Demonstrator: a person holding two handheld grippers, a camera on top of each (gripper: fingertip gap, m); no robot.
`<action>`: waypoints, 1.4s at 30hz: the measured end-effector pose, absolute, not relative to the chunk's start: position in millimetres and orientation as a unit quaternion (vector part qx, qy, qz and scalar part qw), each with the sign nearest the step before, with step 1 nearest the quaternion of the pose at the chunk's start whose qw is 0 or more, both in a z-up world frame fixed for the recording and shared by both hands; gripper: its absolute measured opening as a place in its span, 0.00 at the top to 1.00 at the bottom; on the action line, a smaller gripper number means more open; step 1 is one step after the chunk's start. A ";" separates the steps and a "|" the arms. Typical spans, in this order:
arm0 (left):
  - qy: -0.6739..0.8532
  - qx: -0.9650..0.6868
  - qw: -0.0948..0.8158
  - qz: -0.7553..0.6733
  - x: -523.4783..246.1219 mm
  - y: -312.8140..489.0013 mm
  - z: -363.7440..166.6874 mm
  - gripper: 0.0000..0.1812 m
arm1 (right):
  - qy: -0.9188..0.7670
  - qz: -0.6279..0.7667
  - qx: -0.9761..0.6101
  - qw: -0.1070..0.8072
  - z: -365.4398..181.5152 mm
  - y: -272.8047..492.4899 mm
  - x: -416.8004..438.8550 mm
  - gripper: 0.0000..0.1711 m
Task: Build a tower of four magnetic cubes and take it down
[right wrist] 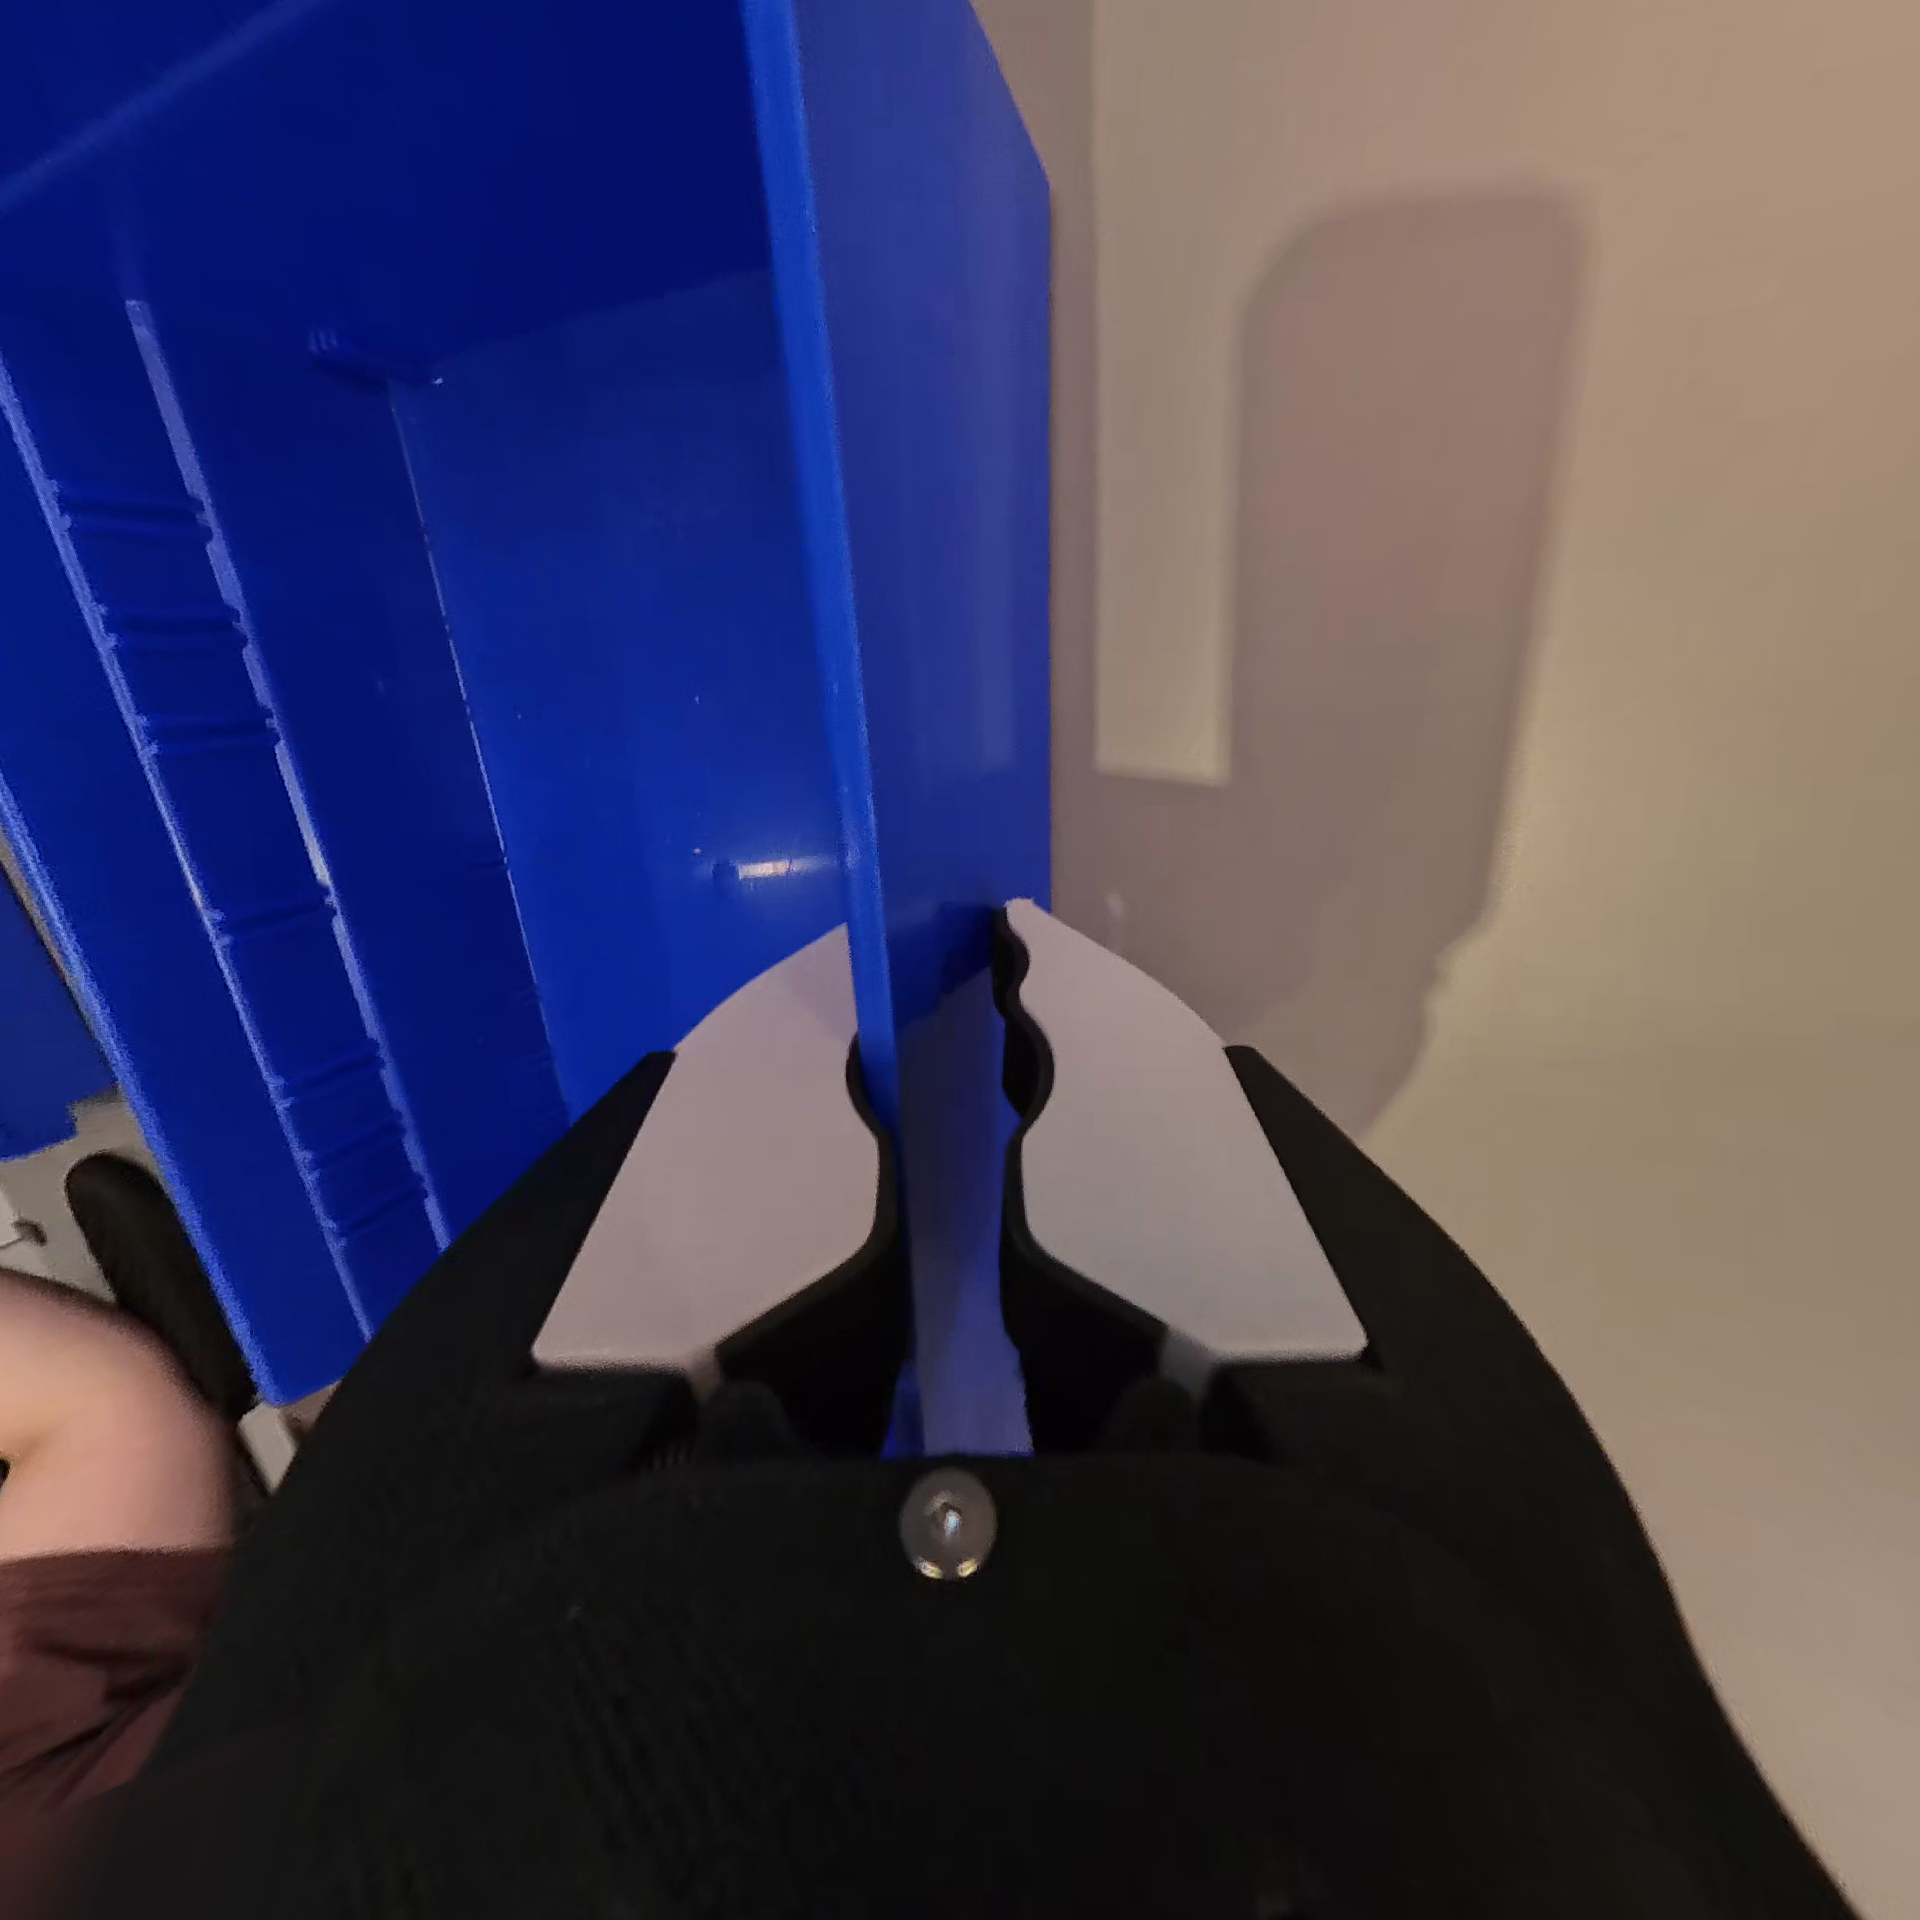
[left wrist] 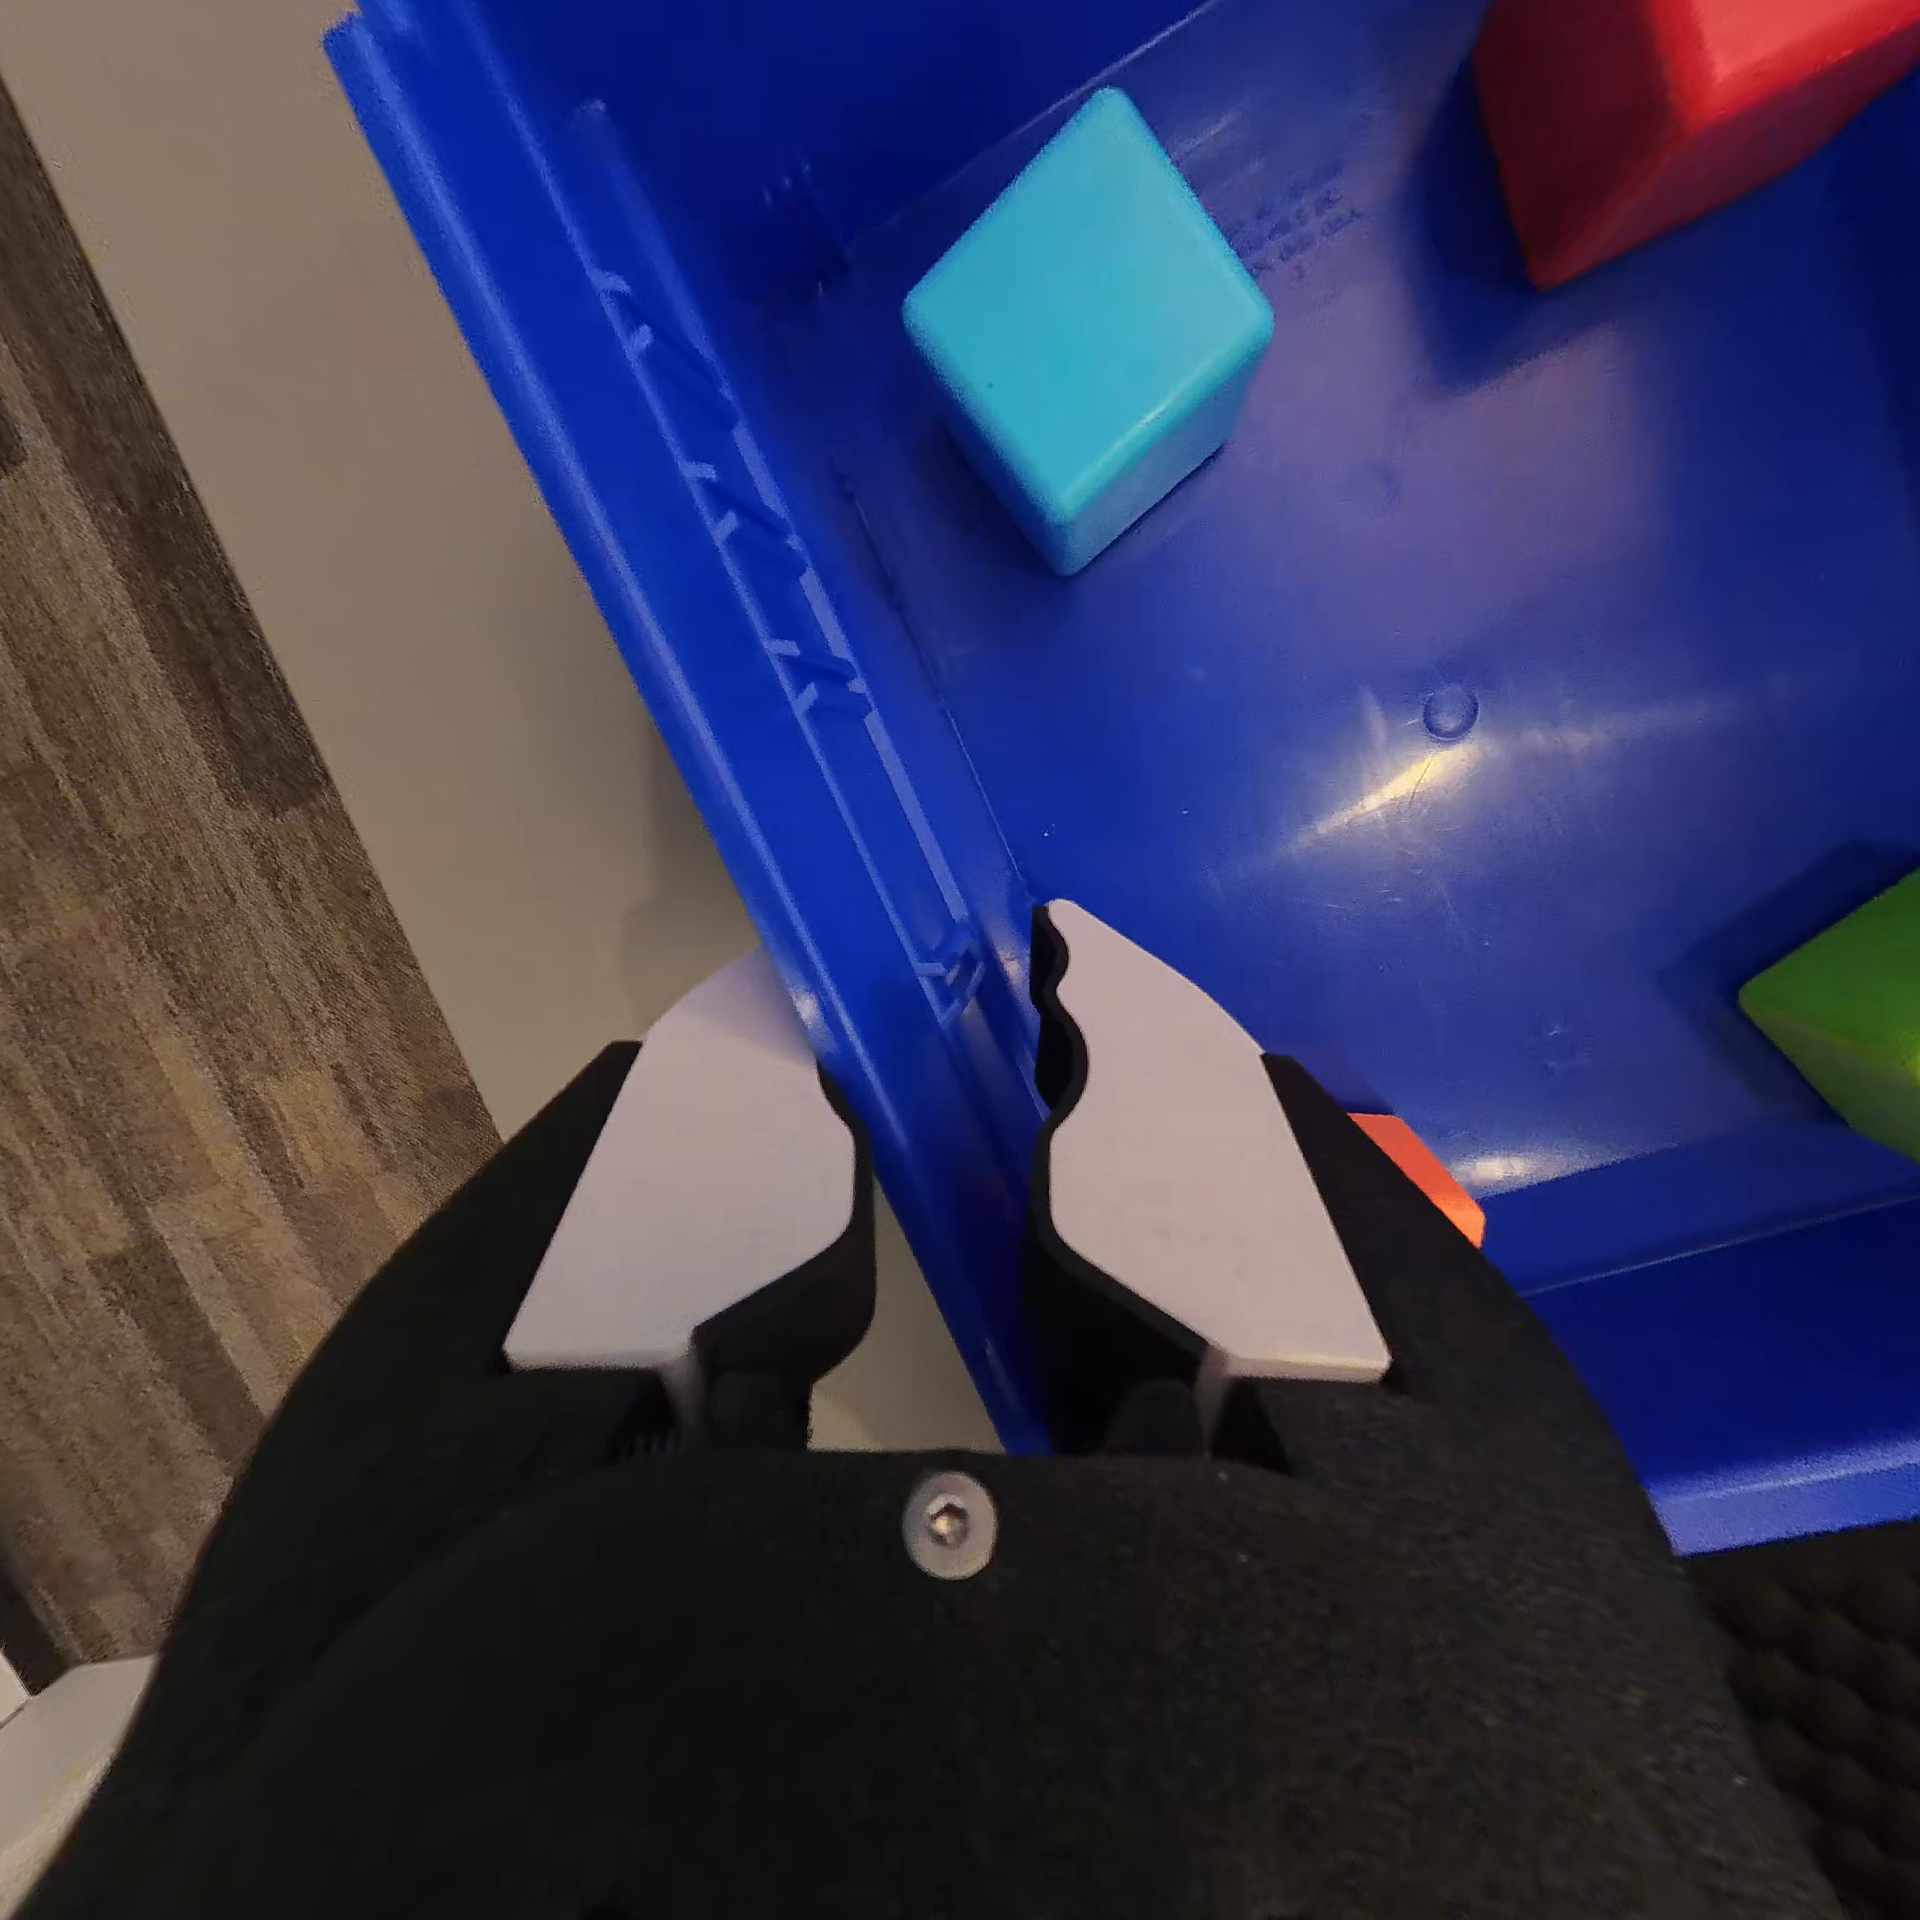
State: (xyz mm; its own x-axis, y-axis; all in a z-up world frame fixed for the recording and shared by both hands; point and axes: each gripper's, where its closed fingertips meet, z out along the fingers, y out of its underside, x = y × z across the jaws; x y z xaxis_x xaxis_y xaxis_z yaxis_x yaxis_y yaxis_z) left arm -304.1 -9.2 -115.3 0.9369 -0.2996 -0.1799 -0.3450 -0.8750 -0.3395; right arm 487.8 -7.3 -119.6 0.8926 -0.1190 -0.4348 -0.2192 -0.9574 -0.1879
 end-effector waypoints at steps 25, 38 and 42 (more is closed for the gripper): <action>0.182 -0.960 0.203 0.069 -299.7 -24.1 -97.3 0.76 | 0.066 0.174 -0.971 0.153 -119.1 7.4 494.8 0.89; 0.266 -0.923 0.255 0.115 -258.4 -70.0 -21.7 0.71 | 0.016 0.099 -0.983 0.153 -119.5 10.6 505.2 0.86; 0.440 -0.864 0.244 0.025 -182.2 -87.2 -35.5 0.66 | 0.026 0.077 -0.966 0.244 -84.0 25.6 513.3 0.84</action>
State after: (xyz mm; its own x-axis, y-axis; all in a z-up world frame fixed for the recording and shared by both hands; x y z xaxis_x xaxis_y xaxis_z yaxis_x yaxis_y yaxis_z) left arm -182.2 -87.2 -35.5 0.6107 -0.7487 -0.2579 -0.7730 -0.4931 -0.3990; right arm 513.3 25.6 -84.0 0.9868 -0.0128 -0.1615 -0.0880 -0.8794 -0.4680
